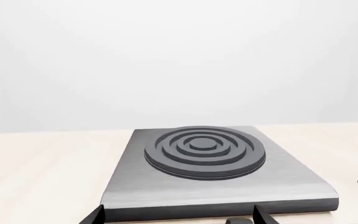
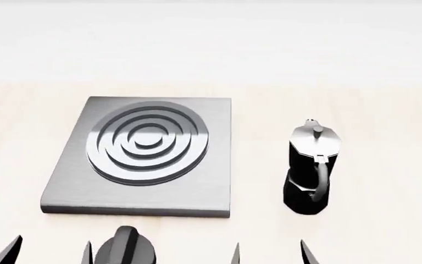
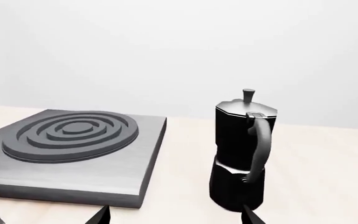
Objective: Put the moka pot on the stove.
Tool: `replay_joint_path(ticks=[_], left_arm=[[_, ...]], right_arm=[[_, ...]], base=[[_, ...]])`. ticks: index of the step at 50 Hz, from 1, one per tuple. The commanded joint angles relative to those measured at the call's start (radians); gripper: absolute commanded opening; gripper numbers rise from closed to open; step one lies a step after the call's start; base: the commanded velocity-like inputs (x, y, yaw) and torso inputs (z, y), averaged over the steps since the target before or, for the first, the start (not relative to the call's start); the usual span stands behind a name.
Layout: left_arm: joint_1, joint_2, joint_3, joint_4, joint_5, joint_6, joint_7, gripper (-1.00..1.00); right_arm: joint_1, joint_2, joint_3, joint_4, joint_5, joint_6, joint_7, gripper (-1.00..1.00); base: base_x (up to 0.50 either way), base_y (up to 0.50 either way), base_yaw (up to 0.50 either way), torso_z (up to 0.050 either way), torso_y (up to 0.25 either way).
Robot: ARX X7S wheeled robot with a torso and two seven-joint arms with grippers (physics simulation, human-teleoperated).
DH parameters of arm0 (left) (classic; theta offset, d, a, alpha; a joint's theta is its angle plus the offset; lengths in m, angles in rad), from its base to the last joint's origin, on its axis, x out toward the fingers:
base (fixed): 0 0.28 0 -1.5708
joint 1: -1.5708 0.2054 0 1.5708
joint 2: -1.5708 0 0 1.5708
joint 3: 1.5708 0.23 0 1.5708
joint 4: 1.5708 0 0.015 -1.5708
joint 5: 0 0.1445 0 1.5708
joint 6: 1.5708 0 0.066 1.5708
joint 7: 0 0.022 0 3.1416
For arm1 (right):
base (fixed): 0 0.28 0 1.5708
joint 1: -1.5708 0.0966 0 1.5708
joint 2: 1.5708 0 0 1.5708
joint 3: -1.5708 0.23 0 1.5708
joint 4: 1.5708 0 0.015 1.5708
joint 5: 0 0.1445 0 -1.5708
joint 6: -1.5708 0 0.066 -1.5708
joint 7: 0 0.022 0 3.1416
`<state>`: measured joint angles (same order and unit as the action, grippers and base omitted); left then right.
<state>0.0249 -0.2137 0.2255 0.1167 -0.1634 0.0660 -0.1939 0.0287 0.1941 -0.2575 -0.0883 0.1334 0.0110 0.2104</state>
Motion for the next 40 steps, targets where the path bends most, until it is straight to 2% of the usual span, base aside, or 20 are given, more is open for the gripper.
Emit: replay_joint_path(ticks=[1,40], left_arm=[[-0.002,-0.006,0.007,0.001,-0.005,0.001,-0.005,1.0],[-0.007,-0.022,0.028,-0.014,-0.019,0.007,-0.021,1.0]], right_arm=[[0.001,0.003,-0.008,0.002,0.002,-0.005,0.006,1.0],[0.004,0.014,-0.025,0.008,0.019,-0.015,0.024,1.0]], base=[[0.0,0.12,0.0,0.0,0.0],[0.0,0.11,0.0,0.0,0.0]])
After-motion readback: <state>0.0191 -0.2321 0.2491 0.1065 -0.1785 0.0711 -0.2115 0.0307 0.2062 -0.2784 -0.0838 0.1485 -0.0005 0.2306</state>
